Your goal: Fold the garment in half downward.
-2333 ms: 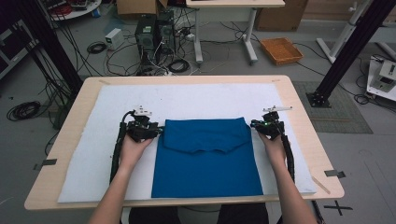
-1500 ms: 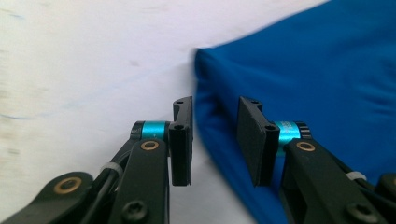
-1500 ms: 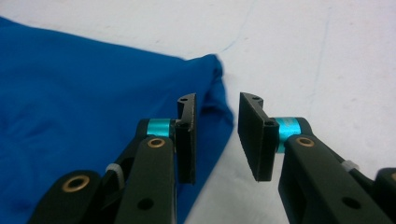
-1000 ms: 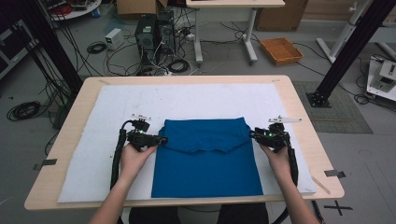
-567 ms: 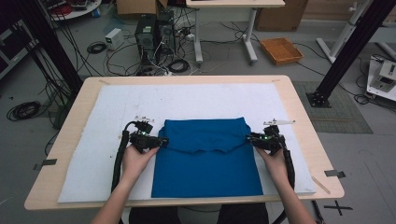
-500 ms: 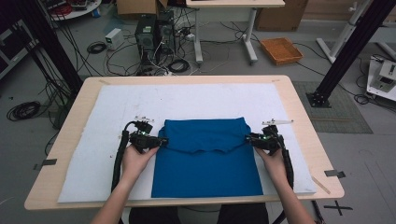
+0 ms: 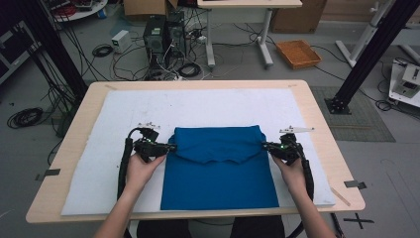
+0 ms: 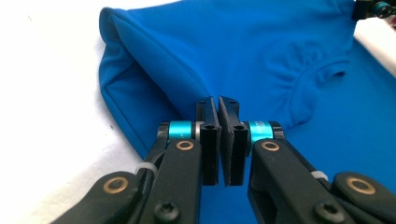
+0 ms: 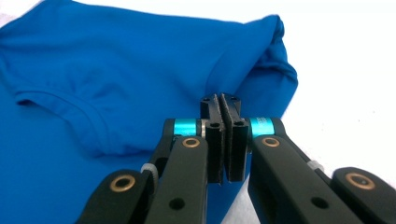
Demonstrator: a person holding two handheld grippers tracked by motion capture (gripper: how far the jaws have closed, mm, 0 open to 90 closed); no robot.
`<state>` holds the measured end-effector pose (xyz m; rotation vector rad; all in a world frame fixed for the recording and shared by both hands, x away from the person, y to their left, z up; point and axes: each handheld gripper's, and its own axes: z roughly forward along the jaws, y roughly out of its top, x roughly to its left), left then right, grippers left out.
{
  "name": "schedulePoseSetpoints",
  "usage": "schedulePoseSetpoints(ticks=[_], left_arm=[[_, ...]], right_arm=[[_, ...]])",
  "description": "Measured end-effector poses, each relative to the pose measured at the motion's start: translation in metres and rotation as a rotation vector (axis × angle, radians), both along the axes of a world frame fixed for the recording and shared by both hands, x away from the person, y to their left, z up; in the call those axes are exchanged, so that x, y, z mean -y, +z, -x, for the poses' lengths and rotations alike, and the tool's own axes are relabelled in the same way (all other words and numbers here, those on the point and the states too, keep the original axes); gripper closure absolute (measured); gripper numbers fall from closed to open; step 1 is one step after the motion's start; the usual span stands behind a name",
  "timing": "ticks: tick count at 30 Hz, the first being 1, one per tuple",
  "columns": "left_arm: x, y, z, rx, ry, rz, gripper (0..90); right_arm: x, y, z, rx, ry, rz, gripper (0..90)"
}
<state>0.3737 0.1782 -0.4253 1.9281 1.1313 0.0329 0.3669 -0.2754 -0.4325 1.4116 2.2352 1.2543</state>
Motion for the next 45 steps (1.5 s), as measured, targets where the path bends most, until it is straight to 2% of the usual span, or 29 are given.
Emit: schedulePoseSetpoints(ticks=[5, 10, 11, 12, 16, 20, 21, 22, 23, 24, 25, 28, 33, 39, 43, 45], left_arm=[[-0.003, 0.009, 0.011, 0.005, -0.022, 0.029, 86.9], [-0.004, 0.012, 0.03, -0.003, -0.061, 0.053, 86.9], [-0.007, 0.013, 0.038, -0.008, -0.073, 0.068, 86.9], [-0.007, 0.013, 0.038, -0.008, -0.073, 0.068, 86.9], [-0.01, 0.013, 0.056, -0.017, -0.092, 0.082, 86.9], [-0.012, 0.013, 0.073, -0.028, -0.118, 0.097, 86.9], [-0.012, 0.013, 0.078, -0.032, -0.123, 0.103, 86.9], [-0.012, 0.013, 0.082, -0.034, -0.13, 0.112, 86.9], [-0.013, 0.013, 0.086, -0.036, -0.138, 0.115, 86.9], [-0.013, 0.014, 0.089, -0.039, -0.143, 0.119, 86.9], [-0.013, 0.014, 0.093, -0.045, -0.144, 0.121, 86.9], [-0.014, 0.012, 0.102, -0.054, -0.162, 0.113, 86.9], [-0.015, 0.006, 0.112, -0.08, -0.173, 0.121, 86.9], [-0.02, 0.004, 0.115, -0.106, -0.182, 0.183, 86.8], [-0.02, 0.004, 0.115, -0.11, -0.189, 0.174, 86.9], [-0.022, 0.003, 0.116, -0.113, -0.189, 0.19, 86.8]], right_arm=[[0.0, 0.008, 0.011, 0.009, 0.023, -0.016, 89.0], [0.001, 0.012, 0.025, 0.014, 0.044, -0.018, 88.9], [0.002, 0.014, 0.033, 0.01, 0.056, -0.029, 89.0], [0.002, 0.015, 0.038, 0.01, 0.066, -0.031, 89.0], [0.002, 0.018, 0.052, 0.011, 0.094, -0.027, 88.9], [0.004, 0.021, 0.073, 0.013, 0.117, -0.021, 88.9], [0.006, 0.021, 0.083, 0.012, 0.122, -0.024, 88.9], [0.006, 0.021, 0.083, 0.012, 0.122, -0.024, 88.9], [0.008, 0.021, 0.091, 0.011, 0.129, -0.027, 88.9], [0.008, 0.021, 0.091, 0.011, 0.129, -0.027, 88.9], [0.009, 0.019, 0.099, 0.007, 0.134, -0.03, 88.9], [0.01, 0.017, 0.106, 0.003, 0.139, -0.031, 88.9], [0.009, 0.014, 0.119, -0.003, 0.15, -0.013, 88.9], [0.01, 0.017, 0.128, -0.005, 0.158, -0.044, 88.9], [0.012, 0.016, 0.13, -0.007, 0.162, -0.048, 88.9], [0.013, 0.015, 0.13, -0.007, 0.161, -0.053, 88.9]])
